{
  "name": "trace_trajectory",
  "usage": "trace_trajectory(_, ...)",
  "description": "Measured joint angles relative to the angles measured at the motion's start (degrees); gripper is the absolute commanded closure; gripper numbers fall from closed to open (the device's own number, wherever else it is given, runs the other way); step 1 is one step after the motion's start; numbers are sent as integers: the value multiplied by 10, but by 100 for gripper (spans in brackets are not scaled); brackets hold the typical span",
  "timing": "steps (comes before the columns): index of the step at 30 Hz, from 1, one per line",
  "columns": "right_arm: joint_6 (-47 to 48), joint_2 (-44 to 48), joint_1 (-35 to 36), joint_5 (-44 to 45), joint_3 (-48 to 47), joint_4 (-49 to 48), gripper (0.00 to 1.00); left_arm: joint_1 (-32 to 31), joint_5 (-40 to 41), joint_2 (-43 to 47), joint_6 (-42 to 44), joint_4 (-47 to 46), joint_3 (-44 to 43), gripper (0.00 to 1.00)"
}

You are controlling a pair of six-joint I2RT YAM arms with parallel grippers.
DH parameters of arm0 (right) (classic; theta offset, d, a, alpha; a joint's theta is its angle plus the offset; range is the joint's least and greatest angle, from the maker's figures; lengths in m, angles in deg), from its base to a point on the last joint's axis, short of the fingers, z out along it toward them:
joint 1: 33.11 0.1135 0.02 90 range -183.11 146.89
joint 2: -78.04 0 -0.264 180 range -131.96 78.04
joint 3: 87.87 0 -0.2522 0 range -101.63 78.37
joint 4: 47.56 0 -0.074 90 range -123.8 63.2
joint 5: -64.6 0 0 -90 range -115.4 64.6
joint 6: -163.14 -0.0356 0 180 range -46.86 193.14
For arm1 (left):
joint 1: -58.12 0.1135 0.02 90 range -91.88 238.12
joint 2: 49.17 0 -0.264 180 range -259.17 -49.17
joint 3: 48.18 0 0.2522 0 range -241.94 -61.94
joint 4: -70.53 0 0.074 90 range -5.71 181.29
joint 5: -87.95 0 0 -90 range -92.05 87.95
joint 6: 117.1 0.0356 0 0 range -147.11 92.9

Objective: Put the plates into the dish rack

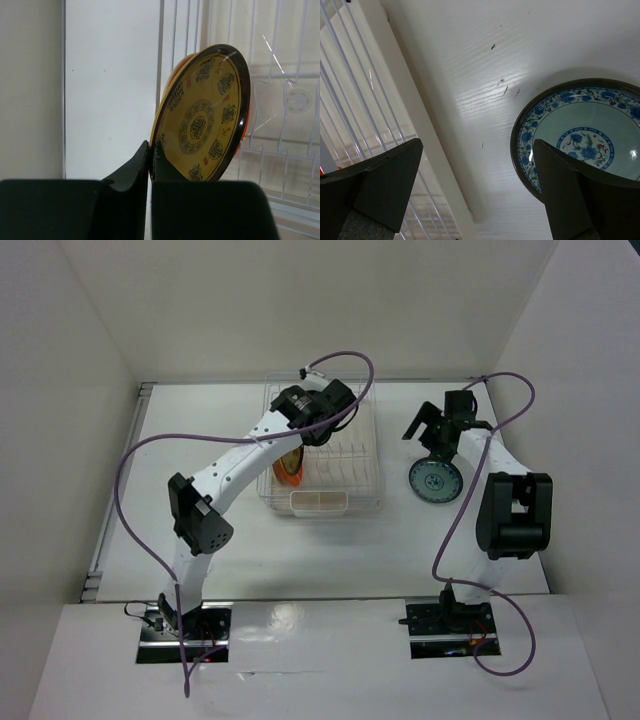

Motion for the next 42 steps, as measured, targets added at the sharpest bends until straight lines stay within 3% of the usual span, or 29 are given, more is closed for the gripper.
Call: trace_trajectory(42,15,-38,0,-5,-44,16,0,-20,-33,-52,-45,-14,5,100)
